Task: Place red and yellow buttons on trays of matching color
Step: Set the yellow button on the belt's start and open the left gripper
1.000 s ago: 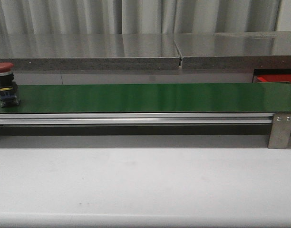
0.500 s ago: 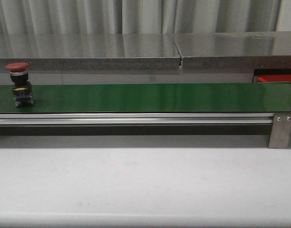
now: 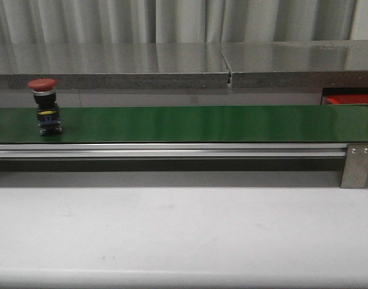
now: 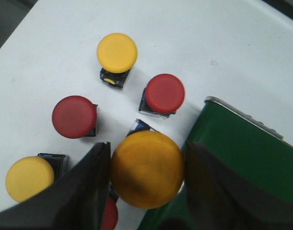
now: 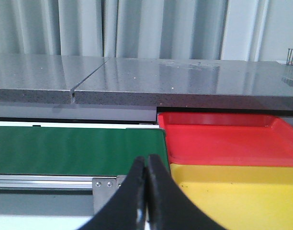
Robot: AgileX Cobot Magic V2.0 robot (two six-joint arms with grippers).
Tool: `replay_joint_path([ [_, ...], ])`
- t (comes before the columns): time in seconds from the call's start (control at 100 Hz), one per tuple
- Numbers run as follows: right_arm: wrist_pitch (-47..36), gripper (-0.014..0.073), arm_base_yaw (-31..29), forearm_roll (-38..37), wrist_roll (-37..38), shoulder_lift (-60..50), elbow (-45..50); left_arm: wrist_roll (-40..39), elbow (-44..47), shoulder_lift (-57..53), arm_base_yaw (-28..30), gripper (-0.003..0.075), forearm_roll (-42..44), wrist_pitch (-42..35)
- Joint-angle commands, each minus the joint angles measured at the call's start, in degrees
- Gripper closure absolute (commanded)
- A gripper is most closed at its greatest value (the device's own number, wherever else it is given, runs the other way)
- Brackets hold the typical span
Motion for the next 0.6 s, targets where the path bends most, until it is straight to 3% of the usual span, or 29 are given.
replay_joint_path([
  [0.0, -4.31, 0.0668, -0.21, -0.71, -0.19, -1.17, -1.32, 0.01, -1.61, -4.77, -2.24, 0.0514, -0.14, -1.64],
  [0.24, -4.31, 0.0668, -0.21, -0.71, -0.19, -1.17, -1.32, 0.01, -1.38, -5.36, -6.32, 0.0514, -0.14, 1.58],
  [0.59, -4.31, 0.0668, -0.21, -0.71, -0.19, -1.17, -1.32, 0.01, 3.76, -4.98, -6.77, 0.0508, 0.01, 1.46],
])
